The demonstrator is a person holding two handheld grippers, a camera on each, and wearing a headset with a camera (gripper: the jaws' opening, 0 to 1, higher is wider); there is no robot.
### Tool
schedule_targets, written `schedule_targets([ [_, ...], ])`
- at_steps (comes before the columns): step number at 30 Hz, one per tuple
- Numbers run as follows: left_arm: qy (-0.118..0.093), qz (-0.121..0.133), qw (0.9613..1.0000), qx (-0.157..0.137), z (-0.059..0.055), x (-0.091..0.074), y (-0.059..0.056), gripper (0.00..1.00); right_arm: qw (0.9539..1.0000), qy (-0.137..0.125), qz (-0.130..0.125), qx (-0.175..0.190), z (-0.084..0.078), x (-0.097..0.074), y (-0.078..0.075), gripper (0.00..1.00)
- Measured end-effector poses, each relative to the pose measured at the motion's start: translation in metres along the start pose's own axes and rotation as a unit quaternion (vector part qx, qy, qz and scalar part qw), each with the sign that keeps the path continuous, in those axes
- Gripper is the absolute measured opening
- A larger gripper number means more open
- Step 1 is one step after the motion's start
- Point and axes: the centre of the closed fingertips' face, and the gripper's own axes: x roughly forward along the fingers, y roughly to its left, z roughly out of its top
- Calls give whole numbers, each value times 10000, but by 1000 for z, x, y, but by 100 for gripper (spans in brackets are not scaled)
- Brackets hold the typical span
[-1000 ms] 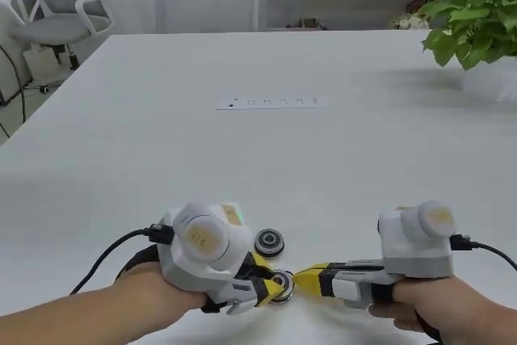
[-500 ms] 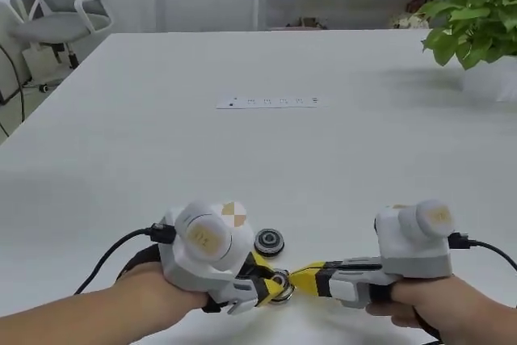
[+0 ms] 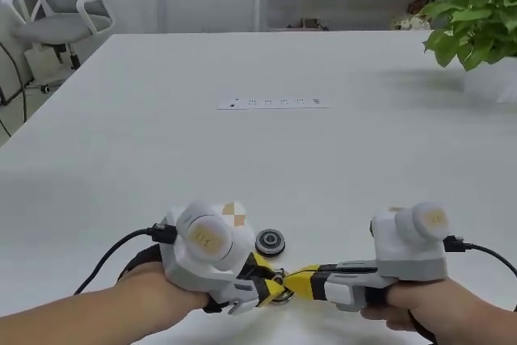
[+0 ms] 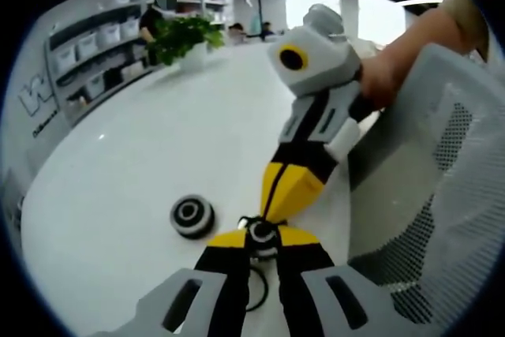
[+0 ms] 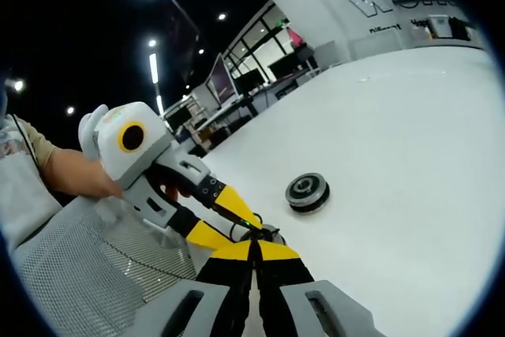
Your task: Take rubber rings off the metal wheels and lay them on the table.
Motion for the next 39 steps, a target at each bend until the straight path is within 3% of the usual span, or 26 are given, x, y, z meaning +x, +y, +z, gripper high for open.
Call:
schedule_targets([
  [11, -16, -15, 10000, 12, 0, -1, -1, 12, 9993, -167, 331, 24, 7, 1, 13, 0],
  [22, -47, 9, 10000, 0, 1, -1, -1, 13, 9997, -133, 180, -38, 5, -2, 6, 0],
  [31, -34, -122, 9997, -200, 2, -2, -4, 16, 9998, -139, 128, -57, 5, -4, 3, 0],
  [39, -11, -179, 9996, -196, 1, -3, -6, 20, 9998, -159, 107, -57, 5, -4, 1, 0],
])
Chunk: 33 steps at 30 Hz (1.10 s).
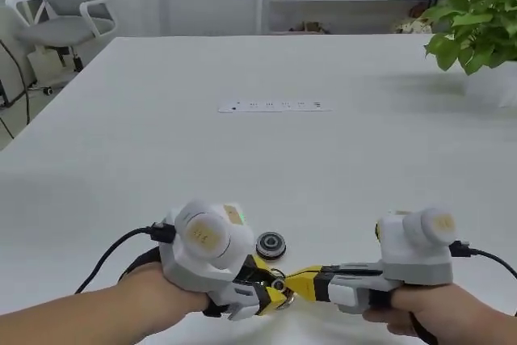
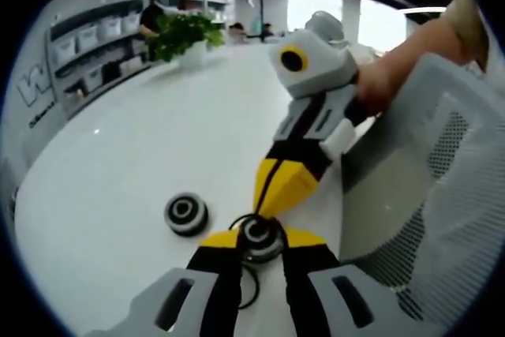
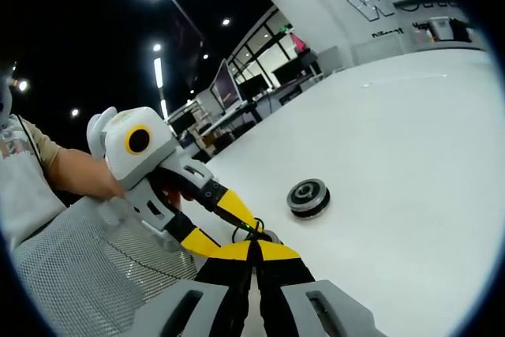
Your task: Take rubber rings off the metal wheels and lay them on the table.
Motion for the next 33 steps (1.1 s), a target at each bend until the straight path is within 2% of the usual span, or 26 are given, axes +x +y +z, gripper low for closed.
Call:
schedule_targets([
  [5, -2, -9, 10000, 6, 0, -3, 1, 22, 10000, 1, -1, -12, 0, 0, 0, 0],
  [16, -174, 22, 9998, -86, 7, -17, 4, 29, 10000, -37, 17, -25, 4, 0, 1, 0],
  [19, -229, 65, 9996, -124, 9, -23, 8, 36, 10000, -56, 22, -30, 6, 0, 2, 0],
  [26, -327, 132, 9992, -173, 10, -37, 13, 39, 9999, -92, 23, -49, 11, -1, 3, 0],
  [33, -468, 145, 9985, -237, 13, -51, 13, 44, 9999, -108, 43, -79, 16, 0, 4, 0],
])
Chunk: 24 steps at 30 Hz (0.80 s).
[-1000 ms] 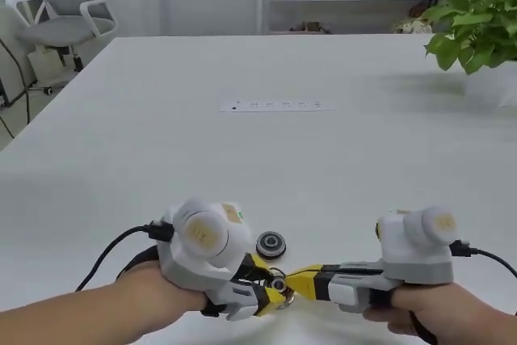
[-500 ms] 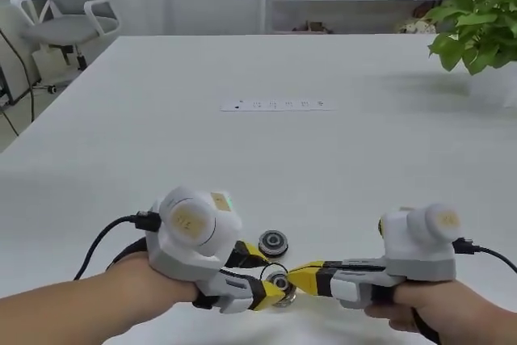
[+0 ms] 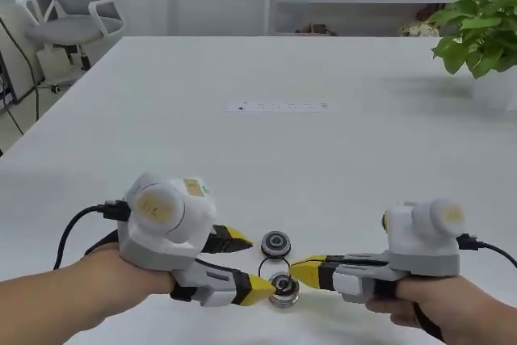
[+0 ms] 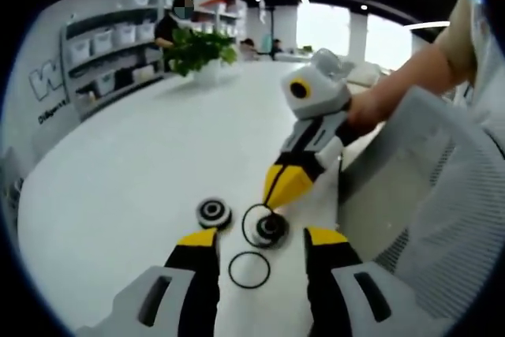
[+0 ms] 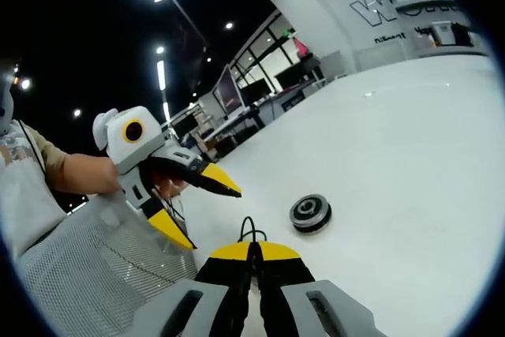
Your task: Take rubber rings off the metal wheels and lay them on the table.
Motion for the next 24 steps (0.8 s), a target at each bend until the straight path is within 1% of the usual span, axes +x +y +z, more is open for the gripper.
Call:
schedule_targets([
  [9, -113, 81, 9999, -93, 1, -18, 7, 49, 10000, 17, 60, -40, 6, 4, 4, 0],
  [14, -140, 135, 9997, -139, -2, -29, 12, 50, 9999, 35, 96, -69, 9, 7, 5, 0],
  [18, -122, 174, 9997, -100, -4, -37, 13, 51, 9998, 56, 135, -108, 12, 10, 6, 0],
  [24, -195, 220, 9994, -156, -4, -48, 15, 53, 9996, 109, 192, -158, 15, 14, 10, 0],
])
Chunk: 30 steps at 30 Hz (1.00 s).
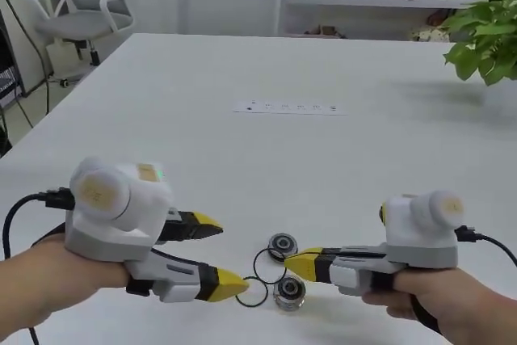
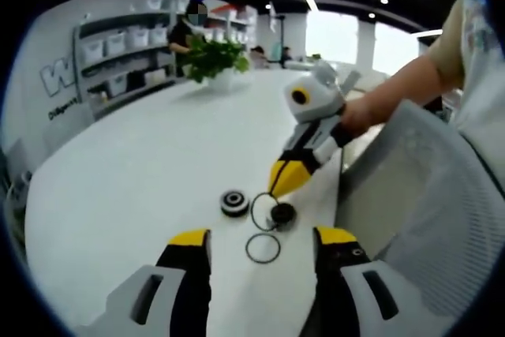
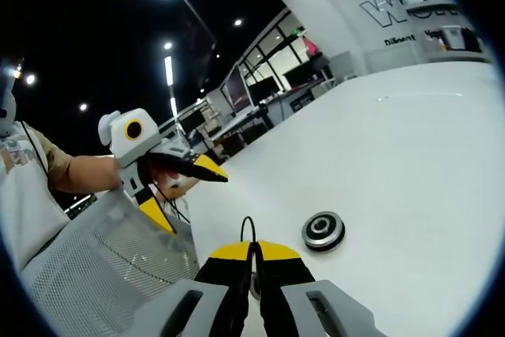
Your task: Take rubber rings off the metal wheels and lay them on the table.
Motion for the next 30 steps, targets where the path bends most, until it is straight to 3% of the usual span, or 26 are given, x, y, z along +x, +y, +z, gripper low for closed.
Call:
schedule_targets([
  [9, -93, 151, 9998, -112, -1, -17, 7, 55, 9998, 144, 89, -76, 1, 6, 4, 0],
  [21, -78, 332, 9990, -279, -10, -34, 14, 60, 9992, 345, 161, -154, 1, 16, 7, 0],
  [30, -104, 421, 9985, -330, -12, -42, 15, 62, 9977, 613, 183, -230, -8, 22, 7, 0],
])
